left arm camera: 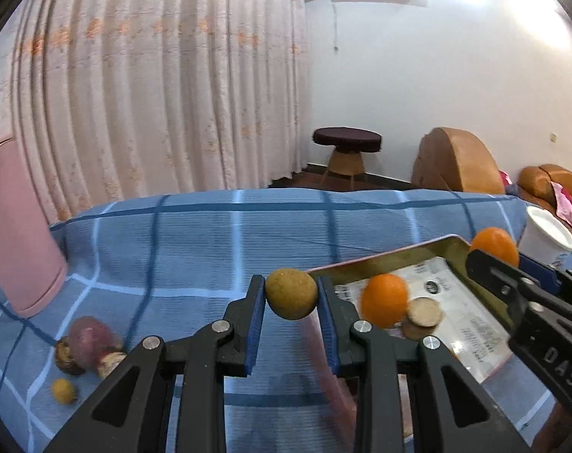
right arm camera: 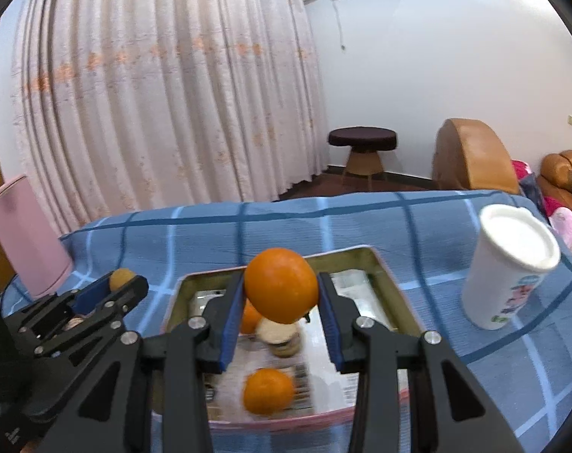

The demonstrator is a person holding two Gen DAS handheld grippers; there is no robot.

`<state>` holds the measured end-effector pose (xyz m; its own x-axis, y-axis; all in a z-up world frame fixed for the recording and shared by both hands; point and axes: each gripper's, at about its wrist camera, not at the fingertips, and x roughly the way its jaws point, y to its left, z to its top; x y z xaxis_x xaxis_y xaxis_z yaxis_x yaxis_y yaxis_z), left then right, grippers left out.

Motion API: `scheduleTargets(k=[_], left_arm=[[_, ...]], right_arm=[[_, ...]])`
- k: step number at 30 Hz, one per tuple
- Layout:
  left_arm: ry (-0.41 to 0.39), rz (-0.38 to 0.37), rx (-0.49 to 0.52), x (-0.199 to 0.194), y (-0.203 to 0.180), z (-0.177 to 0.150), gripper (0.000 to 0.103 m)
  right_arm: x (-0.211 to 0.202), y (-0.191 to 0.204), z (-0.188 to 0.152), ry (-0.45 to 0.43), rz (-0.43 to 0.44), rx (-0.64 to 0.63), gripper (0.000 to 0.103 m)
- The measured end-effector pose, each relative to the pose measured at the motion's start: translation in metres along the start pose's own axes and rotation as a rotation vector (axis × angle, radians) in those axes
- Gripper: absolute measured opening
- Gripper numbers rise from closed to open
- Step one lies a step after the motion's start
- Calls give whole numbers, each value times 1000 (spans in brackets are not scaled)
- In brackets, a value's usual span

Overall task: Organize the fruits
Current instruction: 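Carry the orange and the yellow fruit over the tin with both tools, then open both tools to drop the orange and yellow fruit into the tin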

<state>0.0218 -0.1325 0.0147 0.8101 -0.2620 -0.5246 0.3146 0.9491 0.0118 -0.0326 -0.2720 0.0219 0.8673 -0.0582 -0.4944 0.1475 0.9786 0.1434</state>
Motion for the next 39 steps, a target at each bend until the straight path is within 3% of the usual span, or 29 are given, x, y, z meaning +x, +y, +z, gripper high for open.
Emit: scheduleTargets(k=[11, 25, 26, 27, 28, 29, 32, 36, 39], left_arm=[[38, -53, 38, 19, -38, 5, 29], [102, -26, 74, 32, -47, -8, 30], [106, -22, 73, 32, -47, -8, 31], [113, -24, 70, 32, -47, -8, 34], [116, -21, 69, 32, -47, -9, 44], [116, -16, 70, 30, -47, -9, 58], [57, -13, 88, 18, -51, -7, 76], [-11, 14, 123, 3, -52, -7, 78], [-16, 35, 101, 0, -42, -7, 78]], right_arm=[[17, -36, 2, 57, -71, 15, 41], [33, -33, -7, 131, -22, 13, 43], [31, -33, -6, 120, -20, 18, 46], [29, -34, -5, 111, -16, 23, 56], [26, -34, -5, 96, -16, 31, 66], [24, -35, -3, 85, -18, 36, 69], [14, -35, 0, 29, -20, 39, 69], [3, -35, 3, -36, -35, 55, 80], [-1, -37, 4, -64, -32, 73, 80]])
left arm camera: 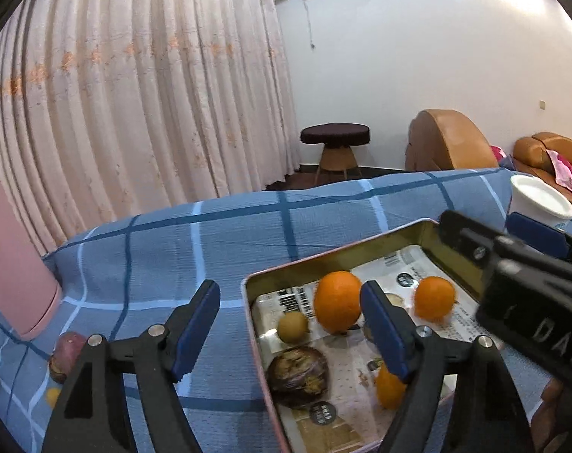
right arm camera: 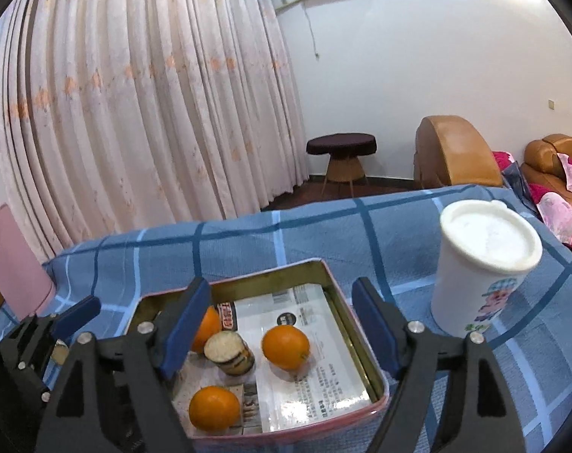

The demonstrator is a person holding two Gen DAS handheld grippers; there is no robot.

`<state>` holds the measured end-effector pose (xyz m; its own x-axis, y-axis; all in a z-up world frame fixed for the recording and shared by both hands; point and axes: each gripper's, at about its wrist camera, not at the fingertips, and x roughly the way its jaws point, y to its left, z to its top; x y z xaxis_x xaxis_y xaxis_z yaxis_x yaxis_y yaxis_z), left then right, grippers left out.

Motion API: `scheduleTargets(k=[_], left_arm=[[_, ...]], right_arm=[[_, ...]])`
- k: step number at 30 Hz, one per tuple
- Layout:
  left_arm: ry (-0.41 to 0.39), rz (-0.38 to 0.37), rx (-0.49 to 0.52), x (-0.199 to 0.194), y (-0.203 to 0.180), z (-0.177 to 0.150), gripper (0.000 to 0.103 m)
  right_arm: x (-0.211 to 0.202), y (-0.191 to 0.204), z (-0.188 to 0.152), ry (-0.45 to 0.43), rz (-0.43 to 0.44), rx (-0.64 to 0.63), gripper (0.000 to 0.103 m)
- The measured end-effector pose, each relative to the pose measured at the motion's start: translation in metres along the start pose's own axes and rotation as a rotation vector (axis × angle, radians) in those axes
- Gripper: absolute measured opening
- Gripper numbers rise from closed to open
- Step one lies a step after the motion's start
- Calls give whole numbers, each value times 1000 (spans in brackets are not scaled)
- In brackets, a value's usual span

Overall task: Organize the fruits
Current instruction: 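Open both tools to drop the orange and yellow fruit into the tin, then move the left tool to the small yellow fruit while the right tool moves to the cut purple root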

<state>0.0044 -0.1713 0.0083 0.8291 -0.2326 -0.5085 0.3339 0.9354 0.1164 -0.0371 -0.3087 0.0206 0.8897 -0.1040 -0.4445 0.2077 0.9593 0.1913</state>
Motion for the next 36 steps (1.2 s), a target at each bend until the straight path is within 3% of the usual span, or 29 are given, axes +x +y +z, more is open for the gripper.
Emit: scheduleTargets(k=[14, 23, 29, 36], left_arm=[[29, 95, -72, -8, 61, -21, 78], [54, 168, -83, -16, 102, -39, 78], [105, 199, -149, -23, 143, -54, 78], [214, 267, -255, -26, 206, -78, 78]], right_arm=[[-2, 36, -21, -13, 62, -52, 80], [0, 68, -35, 38, 125, -72, 80], [-3, 108, -45, 49, 166, -146, 80], [10, 159, -58, 145, 287, -211, 80]])
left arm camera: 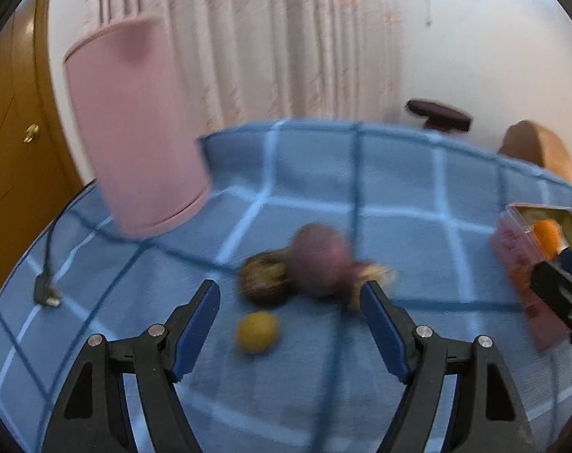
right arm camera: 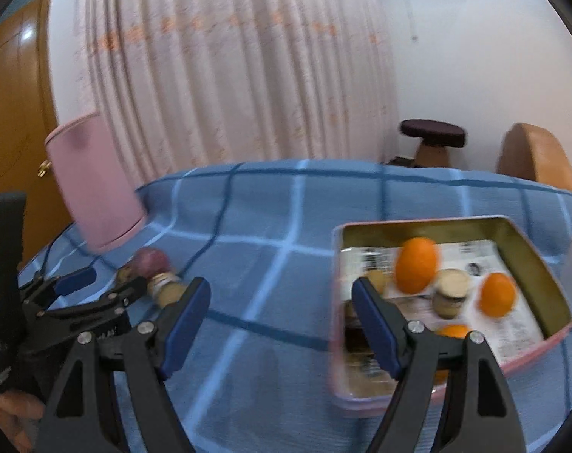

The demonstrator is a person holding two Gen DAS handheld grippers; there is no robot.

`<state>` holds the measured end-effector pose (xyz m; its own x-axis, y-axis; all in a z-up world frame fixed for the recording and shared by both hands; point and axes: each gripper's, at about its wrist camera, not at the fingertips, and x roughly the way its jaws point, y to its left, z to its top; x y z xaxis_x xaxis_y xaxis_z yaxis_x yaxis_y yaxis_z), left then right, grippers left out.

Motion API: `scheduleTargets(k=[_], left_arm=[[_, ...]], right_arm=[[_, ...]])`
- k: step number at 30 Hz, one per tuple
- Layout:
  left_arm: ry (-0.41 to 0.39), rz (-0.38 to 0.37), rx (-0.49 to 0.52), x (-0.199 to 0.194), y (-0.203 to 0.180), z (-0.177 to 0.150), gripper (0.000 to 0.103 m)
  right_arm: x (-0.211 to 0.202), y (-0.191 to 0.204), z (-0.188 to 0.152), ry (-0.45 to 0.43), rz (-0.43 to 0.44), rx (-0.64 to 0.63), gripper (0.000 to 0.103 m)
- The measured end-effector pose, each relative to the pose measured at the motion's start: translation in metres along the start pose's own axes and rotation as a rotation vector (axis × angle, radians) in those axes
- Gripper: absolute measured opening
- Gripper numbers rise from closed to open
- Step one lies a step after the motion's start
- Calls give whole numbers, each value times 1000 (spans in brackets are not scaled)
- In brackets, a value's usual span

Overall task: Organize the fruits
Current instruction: 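Move the left tool to the small yellow fruit while the right tool moves to the cut purple root, then grasp the yellow fruit with the left tool while the right tool grasps the purple root, lift both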

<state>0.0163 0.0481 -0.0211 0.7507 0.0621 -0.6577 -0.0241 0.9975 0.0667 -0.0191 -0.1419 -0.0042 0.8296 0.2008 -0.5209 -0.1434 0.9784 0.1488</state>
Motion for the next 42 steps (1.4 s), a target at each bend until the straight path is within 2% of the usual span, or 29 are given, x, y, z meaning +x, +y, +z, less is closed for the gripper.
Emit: scheduleTargets(k=[4, 9, 10, 12, 14, 19, 20, 22, 24, 28, 36, 42], left_arm=[[92, -27, -51, 16, 24, -3, 78], [168, -54, -100, 33, 37, -4, 76], [166, -50, -93, 33, 37, -3, 69], [167, -25, -71, 33, 34, -3, 63], [160, -33, -72, 32, 35, -4, 47], [148, -73, -95, 34, 43, -2, 28], [148, -74, -96, 34, 43, -2, 27], [147, -74, -94, 33, 42, -2, 27], [144, -75, -98, 31, 43, -2, 27], [109, -88, -110, 22, 48, -3, 27], [-50, -169, -48, -10, 31, 0, 27], [-86, -242, -22, -16, 12, 2, 27]], right_arm=[[18, 28, -1, 63, 51, -58, 79], [41, 56, -4, 144, 96, -125, 71], [45, 62, -4, 153, 98, -138, 71], [53, 69, -2, 167, 101, -150, 71], [64, 75, 0, 198, 120, -159, 71], [88, 81, 4, 260, 143, -149, 69], [91, 82, 4, 268, 147, -148, 67], [98, 84, 3, 300, 162, -157, 46], [103, 89, 0, 334, 179, -176, 44], [98, 92, -1, 328, 160, -196, 43], [69, 65, 1, 223, 158, -114, 43], [50, 52, -1, 171, 131, -82, 43]])
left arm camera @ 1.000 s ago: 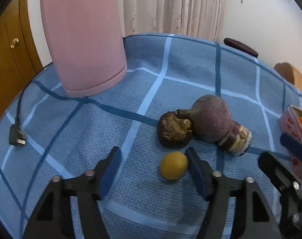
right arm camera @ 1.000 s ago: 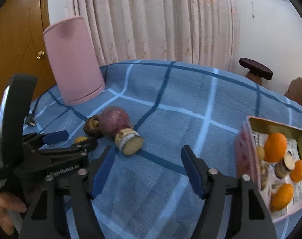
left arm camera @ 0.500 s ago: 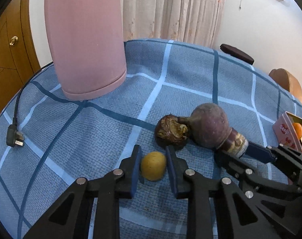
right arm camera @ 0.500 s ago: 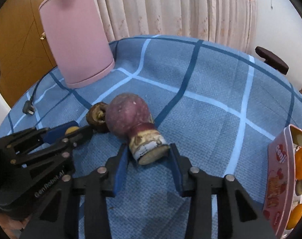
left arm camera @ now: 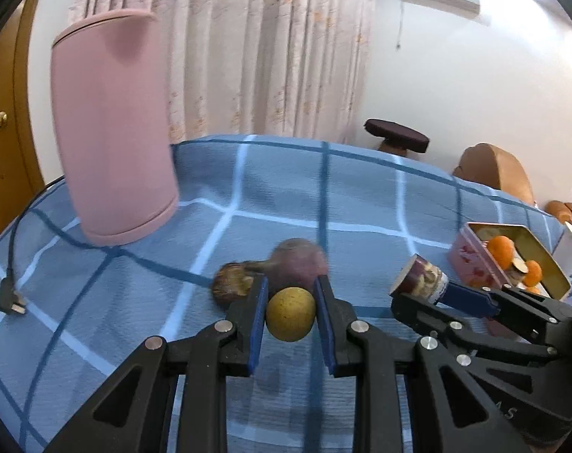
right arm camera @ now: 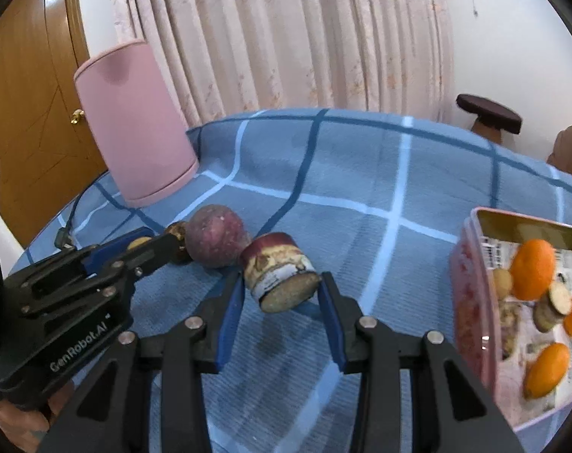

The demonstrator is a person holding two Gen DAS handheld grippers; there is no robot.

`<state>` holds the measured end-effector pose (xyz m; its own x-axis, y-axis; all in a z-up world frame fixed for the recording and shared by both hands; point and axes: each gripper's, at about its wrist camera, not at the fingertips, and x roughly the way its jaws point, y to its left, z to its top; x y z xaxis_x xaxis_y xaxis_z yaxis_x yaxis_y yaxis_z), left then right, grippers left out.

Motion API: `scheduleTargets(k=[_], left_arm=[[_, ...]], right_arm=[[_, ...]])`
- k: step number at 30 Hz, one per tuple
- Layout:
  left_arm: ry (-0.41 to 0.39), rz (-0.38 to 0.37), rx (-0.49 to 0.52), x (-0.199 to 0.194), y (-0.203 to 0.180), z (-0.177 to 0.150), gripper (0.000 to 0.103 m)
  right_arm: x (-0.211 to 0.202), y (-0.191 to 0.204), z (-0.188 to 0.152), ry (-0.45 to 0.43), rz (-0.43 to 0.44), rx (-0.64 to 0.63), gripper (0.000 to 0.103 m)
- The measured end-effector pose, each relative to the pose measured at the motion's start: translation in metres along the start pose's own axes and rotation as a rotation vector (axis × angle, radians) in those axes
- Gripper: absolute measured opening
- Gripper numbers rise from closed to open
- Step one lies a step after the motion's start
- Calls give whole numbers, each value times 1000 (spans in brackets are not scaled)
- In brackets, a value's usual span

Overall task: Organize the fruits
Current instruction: 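Grasp the yellow fruit with the left tool while the right tool grasps the purple root, lift both, then open both tools over the tin to drop the yellow fruit and purple root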

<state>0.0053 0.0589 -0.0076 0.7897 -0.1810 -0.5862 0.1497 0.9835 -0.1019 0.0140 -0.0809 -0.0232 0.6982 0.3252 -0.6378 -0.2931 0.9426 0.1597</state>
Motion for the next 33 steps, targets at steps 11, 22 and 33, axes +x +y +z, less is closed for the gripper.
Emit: scheduleTargets(k=[11, 22, 33], left_arm=[[-90, -133, 8, -9, -31, 1, 27], [-122, -211, 85, -11, -91, 4, 27], [-101, -304, 167, 4, -172, 11, 27]], right_arm=[[-51, -20, -15, -114, -48, 23, 43], [-95, -65, -24, -206, -114, 88, 43], [-130, -140, -31, -248, -292, 191, 43]])
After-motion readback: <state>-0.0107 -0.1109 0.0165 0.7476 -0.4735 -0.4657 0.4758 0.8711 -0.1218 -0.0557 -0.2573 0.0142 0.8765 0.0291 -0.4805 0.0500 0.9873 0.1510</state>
